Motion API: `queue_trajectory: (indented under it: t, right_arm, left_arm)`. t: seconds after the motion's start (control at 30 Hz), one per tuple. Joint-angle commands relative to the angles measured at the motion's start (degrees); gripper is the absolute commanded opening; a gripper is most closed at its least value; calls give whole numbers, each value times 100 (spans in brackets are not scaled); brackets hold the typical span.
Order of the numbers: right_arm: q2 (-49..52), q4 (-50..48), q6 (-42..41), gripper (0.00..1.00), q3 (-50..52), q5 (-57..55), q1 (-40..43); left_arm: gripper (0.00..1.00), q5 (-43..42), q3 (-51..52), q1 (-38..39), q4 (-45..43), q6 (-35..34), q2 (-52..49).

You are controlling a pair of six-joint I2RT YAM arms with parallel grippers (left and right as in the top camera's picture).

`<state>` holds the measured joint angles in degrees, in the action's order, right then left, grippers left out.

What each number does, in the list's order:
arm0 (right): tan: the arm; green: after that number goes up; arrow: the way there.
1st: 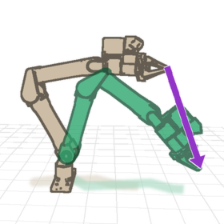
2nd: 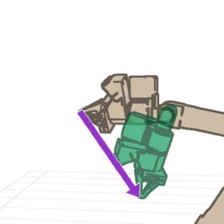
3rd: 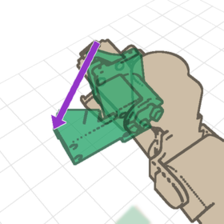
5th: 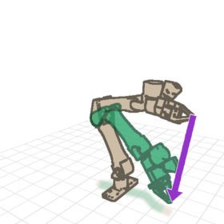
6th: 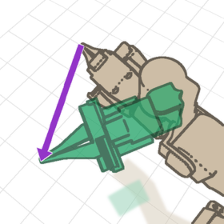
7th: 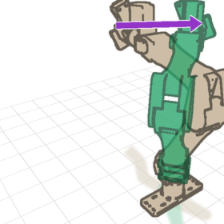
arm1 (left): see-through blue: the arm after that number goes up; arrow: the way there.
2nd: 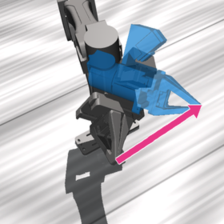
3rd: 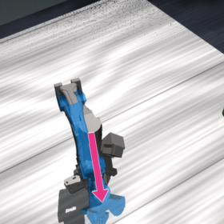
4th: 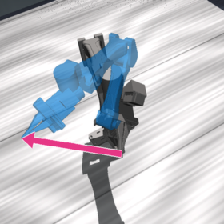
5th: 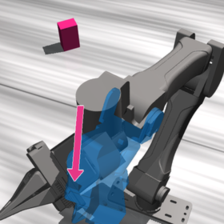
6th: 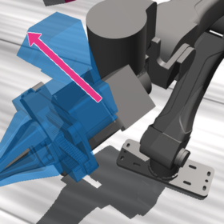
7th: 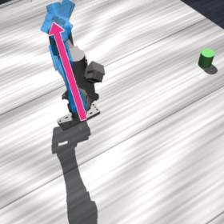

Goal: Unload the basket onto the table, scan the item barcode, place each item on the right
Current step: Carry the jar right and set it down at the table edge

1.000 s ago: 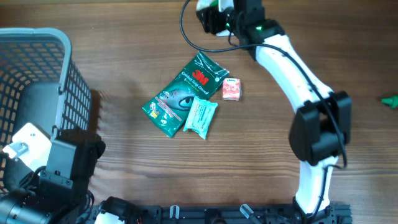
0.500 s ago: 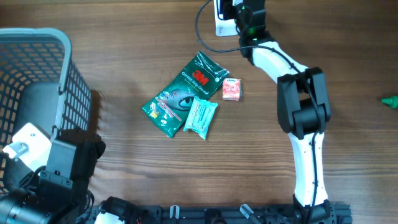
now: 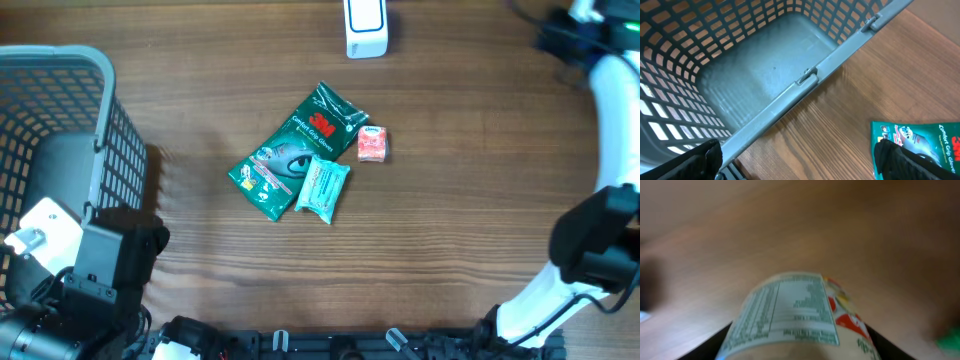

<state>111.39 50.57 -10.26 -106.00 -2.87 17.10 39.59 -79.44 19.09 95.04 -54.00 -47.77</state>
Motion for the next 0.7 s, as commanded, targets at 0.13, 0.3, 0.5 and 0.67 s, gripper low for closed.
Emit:
queue_trajectory:
  t: [0.13, 0.3, 0.5, 0.67]
  right_arm:
    - [973, -354, -15, 53, 638, -11, 1871]
    - [1759, -717, 271, 59, 636, 254, 2074]
    - [1777, -887, 278, 99, 627, 271, 2044]
    - [1266, 431, -48, 100, -1165, 291, 1945]
  left_arm:
    - [100, 94, 0, -26, -4, -90, 15]
    - [100, 94, 0, -26, -4, -90, 15]
    - [100, 94, 0, -26, -4, -90, 15]
    - [100, 94, 0, -26, -4, -90, 15]
